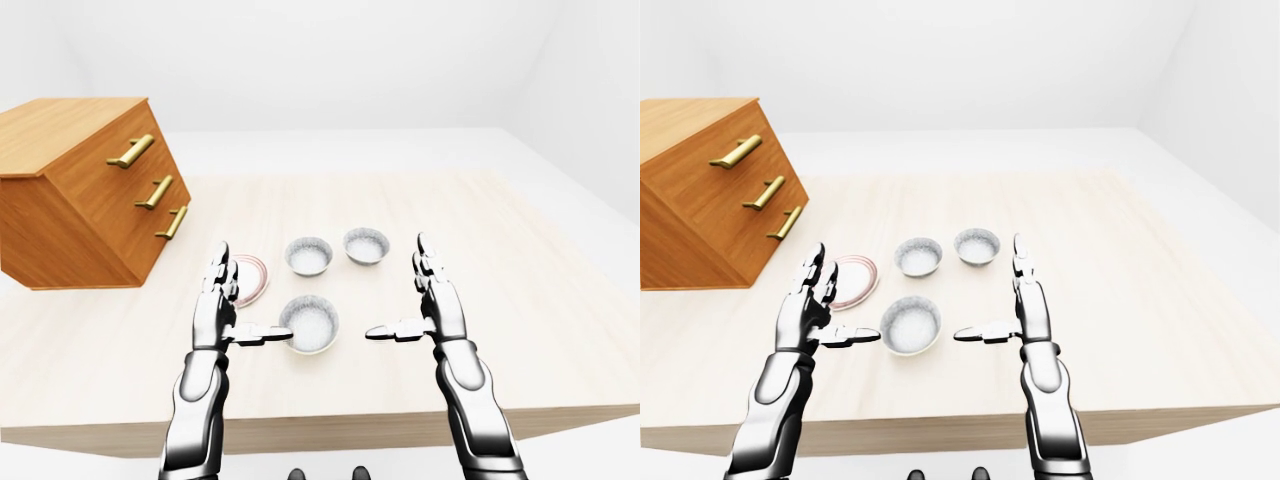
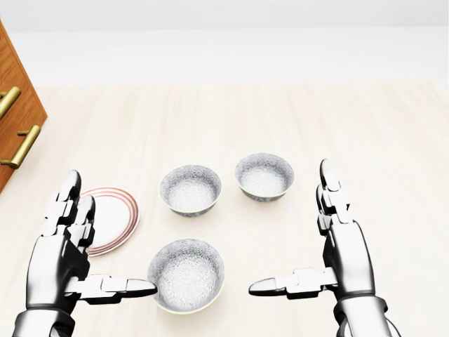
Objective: Stack the bowl at the front on the bowl in the middle.
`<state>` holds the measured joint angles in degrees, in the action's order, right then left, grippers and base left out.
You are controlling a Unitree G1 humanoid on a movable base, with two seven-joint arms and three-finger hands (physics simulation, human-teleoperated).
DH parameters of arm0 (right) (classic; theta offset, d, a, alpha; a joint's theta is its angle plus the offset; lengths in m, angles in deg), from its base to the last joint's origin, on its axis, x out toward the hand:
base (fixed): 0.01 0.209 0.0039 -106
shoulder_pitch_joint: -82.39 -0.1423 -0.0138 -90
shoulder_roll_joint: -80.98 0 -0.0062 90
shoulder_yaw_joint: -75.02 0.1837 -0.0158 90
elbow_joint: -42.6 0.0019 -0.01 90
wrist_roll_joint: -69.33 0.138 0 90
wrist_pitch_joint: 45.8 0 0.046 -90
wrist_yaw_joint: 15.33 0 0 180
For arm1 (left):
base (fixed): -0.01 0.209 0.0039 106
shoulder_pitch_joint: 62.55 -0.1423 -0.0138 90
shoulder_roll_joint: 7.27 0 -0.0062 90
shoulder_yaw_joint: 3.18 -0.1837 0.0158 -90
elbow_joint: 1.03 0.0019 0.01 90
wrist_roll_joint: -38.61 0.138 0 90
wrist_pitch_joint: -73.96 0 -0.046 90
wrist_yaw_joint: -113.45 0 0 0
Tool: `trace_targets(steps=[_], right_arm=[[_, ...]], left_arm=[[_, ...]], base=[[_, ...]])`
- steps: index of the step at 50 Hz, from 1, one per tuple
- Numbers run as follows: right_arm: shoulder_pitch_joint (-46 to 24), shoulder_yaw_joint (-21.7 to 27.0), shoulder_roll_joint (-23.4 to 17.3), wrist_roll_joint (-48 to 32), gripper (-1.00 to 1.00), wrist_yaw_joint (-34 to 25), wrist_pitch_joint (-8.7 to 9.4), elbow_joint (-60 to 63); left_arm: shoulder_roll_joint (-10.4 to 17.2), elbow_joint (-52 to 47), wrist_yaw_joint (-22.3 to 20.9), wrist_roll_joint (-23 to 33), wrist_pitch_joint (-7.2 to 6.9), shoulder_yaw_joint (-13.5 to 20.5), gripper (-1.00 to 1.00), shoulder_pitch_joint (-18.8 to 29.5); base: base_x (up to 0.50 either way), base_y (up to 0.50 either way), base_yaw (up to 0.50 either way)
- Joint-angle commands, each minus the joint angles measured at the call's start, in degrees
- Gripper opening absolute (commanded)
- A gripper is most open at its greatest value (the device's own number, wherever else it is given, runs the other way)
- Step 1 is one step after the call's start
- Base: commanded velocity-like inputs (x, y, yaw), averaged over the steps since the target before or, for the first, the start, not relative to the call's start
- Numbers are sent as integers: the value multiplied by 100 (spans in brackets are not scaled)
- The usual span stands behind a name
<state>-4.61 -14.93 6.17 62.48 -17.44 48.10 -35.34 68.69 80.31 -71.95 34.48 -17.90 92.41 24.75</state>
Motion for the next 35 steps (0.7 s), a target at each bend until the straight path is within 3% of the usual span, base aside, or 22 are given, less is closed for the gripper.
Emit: trace_targets(steps=[1, 13, 17, 21, 26, 30, 35], right_arm=[[6, -31, 9, -73, 100, 43, -92, -95], [-25, -77, 28, -155, 100, 124, -147, -206], [-60, -167, 4, -476, 100, 269, -374, -380], [-321, -279, -22, -938, 100, 305, -272, -574], [-1198, -242, -78, -1717, 100, 668, -179, -1425], [-1907, -195, -141, -2211, 100, 1053, -290, -2260], [-3171, -134, -364, -2796, 100, 1487, -301, -3922]], left_arm=[[2, -18, -17, -7, 20, 14, 100, -16], [-4, -29, -29, 29, 91, -2, 100, -58], [-5, -53, -56, -2, 100, 11, 100, -68], [-5, -99, -77, -31, 96, 26, 100, -91], [-3, -129, -92, -55, 82, 51, 100, -99], [2, -65, -95, -60, 97, 58, 100, -65], [8, -9, -98, -73, 126, 65, 100, -51]], base=[[27, 0, 0], [26, 0, 0], [6, 0, 0], [0, 0, 0], [0, 0, 0], [0, 0, 0], [0, 0, 0]])
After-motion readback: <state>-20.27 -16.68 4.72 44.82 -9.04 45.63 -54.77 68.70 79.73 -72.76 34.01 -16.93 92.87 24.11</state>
